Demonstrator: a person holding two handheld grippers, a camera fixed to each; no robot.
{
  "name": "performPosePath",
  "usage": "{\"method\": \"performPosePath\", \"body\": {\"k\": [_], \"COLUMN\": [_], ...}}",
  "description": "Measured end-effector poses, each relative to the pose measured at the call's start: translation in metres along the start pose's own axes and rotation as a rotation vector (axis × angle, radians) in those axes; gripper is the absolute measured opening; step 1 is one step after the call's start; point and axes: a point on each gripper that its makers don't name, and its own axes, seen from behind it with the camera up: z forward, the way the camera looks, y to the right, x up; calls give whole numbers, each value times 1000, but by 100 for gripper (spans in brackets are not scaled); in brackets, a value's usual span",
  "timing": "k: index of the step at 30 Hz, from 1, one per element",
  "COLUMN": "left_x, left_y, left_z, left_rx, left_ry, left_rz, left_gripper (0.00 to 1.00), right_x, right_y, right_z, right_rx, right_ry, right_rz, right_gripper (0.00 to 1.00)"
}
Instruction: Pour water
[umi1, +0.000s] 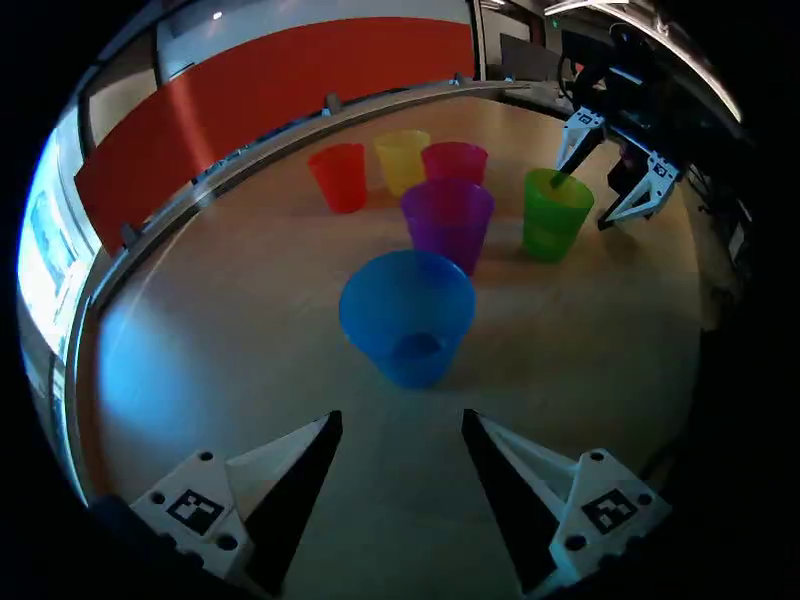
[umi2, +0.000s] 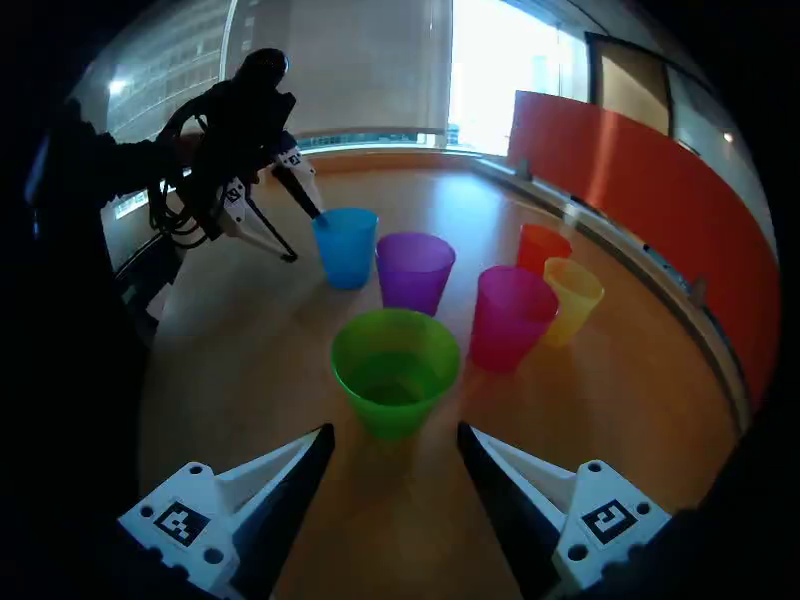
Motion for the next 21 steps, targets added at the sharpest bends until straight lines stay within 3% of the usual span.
{"method": "performPosePath", "body": {"k": [11, 21], "left_x": [-12, -7], "left_y": [-11, -28], "left_z": [-17, -30], "left_rx": [59, 117], "left_ry": [10, 55], "left_rz": [-38, -69], "left_gripper": [89, 89], "right_x": [-14, -14], "right_y": [1, 9], "right_z": [-22, -38], "right_rx": [-49, -116], "right_ry": [-5, 27], "right_rz": [10, 65], "right_gripper": [95, 95]}}
